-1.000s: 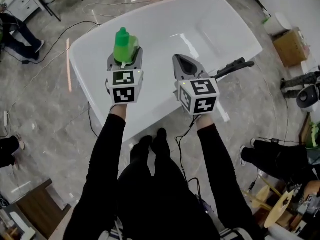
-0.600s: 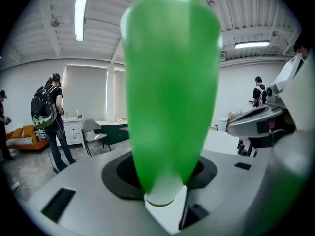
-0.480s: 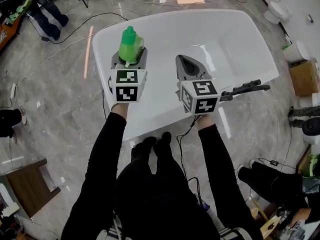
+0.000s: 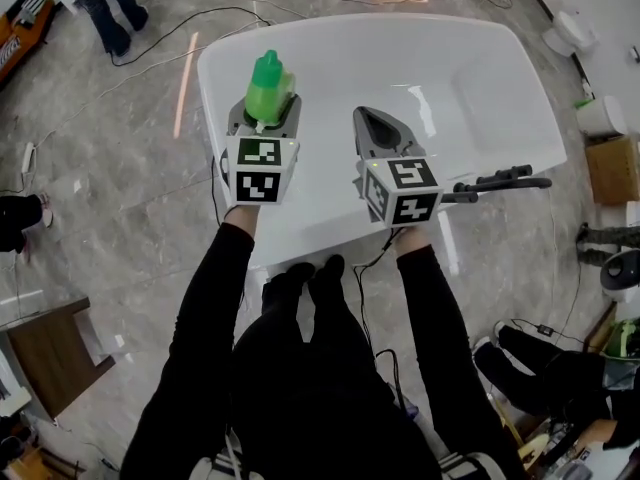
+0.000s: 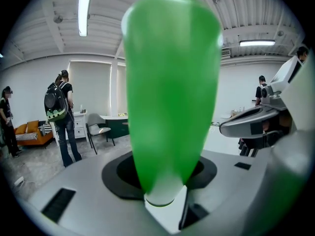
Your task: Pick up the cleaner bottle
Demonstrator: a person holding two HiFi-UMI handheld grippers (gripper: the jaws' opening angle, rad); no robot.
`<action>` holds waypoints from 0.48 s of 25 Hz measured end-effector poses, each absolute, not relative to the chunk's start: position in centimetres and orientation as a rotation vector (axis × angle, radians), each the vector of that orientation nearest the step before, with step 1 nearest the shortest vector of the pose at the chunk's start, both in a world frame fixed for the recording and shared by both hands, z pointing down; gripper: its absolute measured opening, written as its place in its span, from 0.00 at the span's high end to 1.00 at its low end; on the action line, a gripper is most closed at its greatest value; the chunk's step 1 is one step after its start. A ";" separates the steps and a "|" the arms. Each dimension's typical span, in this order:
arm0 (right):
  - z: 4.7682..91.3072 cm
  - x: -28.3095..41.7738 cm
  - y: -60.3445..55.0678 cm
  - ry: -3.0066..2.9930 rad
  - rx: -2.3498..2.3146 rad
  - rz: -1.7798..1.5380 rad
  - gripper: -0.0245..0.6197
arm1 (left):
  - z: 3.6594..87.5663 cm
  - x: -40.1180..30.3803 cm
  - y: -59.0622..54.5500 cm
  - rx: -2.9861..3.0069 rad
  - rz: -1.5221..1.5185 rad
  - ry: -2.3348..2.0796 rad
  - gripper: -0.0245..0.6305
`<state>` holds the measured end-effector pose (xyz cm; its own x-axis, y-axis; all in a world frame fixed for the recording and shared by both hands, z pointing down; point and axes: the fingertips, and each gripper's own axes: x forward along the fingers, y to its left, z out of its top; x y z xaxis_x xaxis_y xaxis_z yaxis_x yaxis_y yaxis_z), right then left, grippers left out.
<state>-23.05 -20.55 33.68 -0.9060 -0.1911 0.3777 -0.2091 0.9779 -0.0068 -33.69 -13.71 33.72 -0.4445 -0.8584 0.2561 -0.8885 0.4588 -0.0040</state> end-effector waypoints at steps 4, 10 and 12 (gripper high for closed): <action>34.4 -23.6 -20.2 -2.723 0.279 0.073 0.96 | 34.5 -33.9 -13.2 1.512 0.206 -2.471 0.67; 35.2 -24.0 -20.0 -2.707 0.271 0.056 0.96 | 35.4 -34.1 -13.0 1.505 0.212 -2.456 0.67; 35.4 -24.2 -20.0 -2.703 0.268 0.053 0.96 | 35.4 -34.3 -13.0 1.502 0.213 -2.457 0.67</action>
